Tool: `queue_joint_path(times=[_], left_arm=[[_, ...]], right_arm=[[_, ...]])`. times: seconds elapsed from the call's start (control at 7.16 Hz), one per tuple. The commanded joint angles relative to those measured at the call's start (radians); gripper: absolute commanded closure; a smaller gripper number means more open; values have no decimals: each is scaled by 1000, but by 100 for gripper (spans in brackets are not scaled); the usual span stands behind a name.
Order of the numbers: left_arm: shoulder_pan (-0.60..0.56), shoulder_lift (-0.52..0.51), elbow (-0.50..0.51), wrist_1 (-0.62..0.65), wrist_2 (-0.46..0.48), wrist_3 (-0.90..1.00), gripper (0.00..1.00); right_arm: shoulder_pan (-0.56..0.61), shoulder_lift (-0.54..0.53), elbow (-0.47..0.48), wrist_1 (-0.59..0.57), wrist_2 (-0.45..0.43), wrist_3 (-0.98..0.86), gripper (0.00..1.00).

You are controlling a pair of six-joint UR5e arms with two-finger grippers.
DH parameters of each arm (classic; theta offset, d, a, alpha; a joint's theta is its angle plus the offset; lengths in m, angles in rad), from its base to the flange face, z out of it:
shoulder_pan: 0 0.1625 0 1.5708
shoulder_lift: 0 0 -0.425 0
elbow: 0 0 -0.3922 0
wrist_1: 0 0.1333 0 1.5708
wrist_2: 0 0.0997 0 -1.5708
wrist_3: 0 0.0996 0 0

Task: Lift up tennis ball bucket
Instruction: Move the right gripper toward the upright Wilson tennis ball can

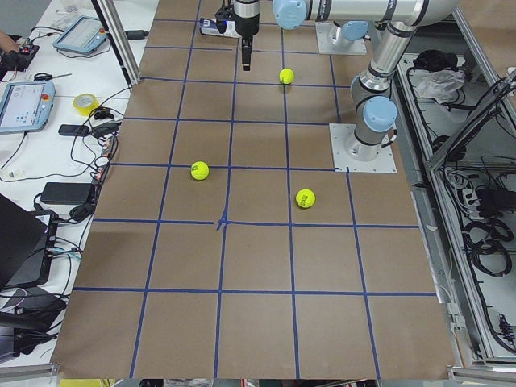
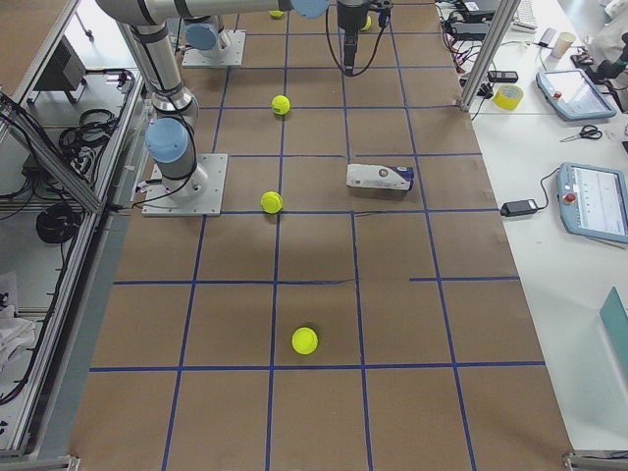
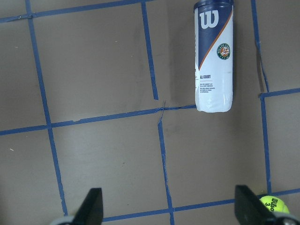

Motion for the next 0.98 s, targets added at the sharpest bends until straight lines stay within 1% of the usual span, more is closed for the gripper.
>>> queue_joint_path(times=[0.0,0.14,0.28,0.42,0.56,0.84], left_arm=[[1,1,-1,1,0,-1,0],[2,1,-1,1,0,-1,0],[2,4,0,1,0,1,0],[2,4,0,1,0,1,0],[2,9,-1,-1,2,4,0],[2,9,-3,-2,3,4,0]], right_arm=[[1,2,1,-2,7,2,0],[2,2,3,-4,16,2,0],[0,3,3,-48,10,4,0],[0,0,19,-38,3,2,0],[-2,-9,45,-57,13,-1,0],[-23,6,55,-63,19,-8,0]])
